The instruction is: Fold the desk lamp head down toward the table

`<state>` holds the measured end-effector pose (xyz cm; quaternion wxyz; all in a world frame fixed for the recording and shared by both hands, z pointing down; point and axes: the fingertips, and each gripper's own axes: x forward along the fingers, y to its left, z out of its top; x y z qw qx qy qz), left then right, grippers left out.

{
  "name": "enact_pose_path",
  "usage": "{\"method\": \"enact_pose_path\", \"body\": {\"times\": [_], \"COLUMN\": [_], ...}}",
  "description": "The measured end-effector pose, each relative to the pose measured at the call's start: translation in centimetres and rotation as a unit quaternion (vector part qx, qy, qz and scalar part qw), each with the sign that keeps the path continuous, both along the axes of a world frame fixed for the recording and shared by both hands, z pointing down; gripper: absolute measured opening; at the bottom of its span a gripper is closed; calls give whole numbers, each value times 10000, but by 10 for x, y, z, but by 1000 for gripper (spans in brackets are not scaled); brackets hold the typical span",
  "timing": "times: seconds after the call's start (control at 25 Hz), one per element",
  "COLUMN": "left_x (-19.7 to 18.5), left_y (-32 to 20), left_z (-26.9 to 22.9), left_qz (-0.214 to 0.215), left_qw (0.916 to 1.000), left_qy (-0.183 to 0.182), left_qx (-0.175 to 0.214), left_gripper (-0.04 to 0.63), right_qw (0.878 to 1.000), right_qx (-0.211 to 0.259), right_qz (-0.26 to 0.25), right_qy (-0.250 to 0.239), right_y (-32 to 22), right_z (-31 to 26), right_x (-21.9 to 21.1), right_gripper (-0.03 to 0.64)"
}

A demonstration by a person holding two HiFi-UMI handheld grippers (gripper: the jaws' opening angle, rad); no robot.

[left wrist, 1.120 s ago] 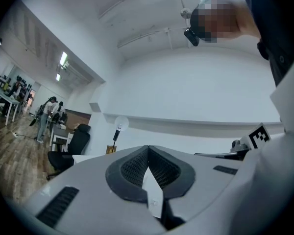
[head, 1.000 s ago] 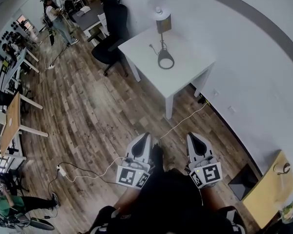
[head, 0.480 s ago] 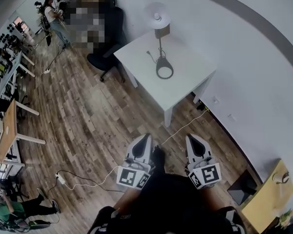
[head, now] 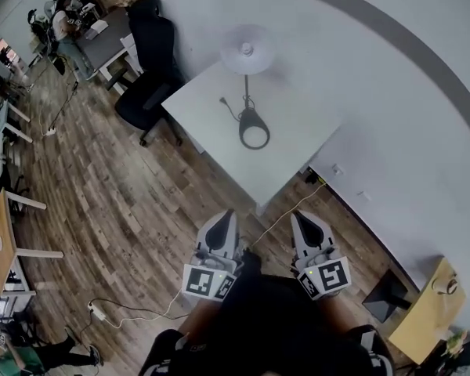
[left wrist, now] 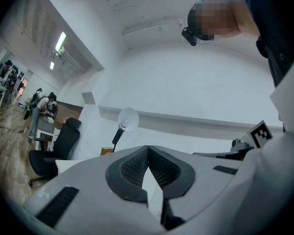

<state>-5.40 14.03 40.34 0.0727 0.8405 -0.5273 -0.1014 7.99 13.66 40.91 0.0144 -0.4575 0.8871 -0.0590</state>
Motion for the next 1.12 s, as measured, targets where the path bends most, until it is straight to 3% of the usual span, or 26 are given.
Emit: {"method": "enact_pose_path", "body": {"times": [0.48, 1.12], "left_x": [-44, -44], "left_y": [-90, -179], "left_z": [2, -8], "left_qz": [186, -298], "left_qw": [9998, 9995], "left_qy": [70, -27], "left_qx": [31, 107], "left_gripper": [25, 25], "right_qw": [9998, 9995], "right_qx": [-84, 87], "right_qz": [155, -268], "right_qy": [41, -106], "right_y": [-90, -199], "right_z": [0, -13], "right_x": [-48, -47], "right_gripper": [14, 14]}}
